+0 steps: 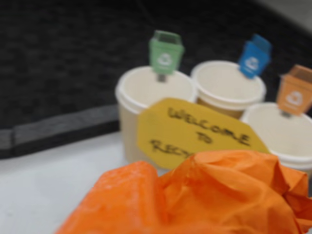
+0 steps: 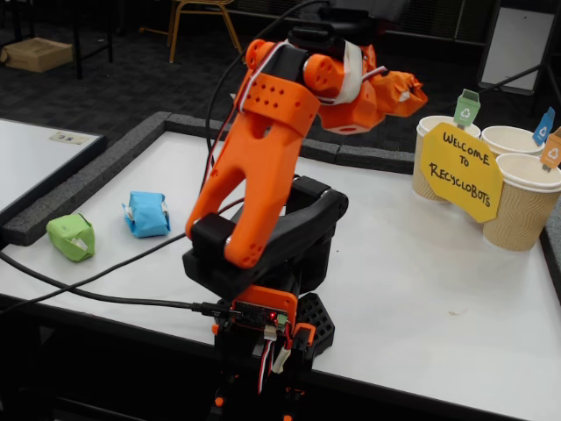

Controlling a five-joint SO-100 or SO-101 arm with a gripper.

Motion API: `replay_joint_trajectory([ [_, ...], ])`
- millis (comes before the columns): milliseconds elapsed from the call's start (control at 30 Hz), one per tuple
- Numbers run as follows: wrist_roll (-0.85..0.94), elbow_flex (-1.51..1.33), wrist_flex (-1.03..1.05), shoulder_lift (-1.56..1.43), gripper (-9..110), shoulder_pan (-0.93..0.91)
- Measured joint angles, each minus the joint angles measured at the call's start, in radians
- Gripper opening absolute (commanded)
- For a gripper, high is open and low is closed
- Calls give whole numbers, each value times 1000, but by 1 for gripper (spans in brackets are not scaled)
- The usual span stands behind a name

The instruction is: Sort rubbish by color.

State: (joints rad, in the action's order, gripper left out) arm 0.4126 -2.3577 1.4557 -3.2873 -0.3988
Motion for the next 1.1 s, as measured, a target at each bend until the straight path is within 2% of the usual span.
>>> replay_joint_trajectory([
  [267, -44, 0, 5, 0, 0, -75],
  [800, -97, 0, -8, 9, 0, -91],
  [933, -97, 17, -91, 149, 0, -133],
  [1100, -97, 149, -242, 463, 0, -230],
])
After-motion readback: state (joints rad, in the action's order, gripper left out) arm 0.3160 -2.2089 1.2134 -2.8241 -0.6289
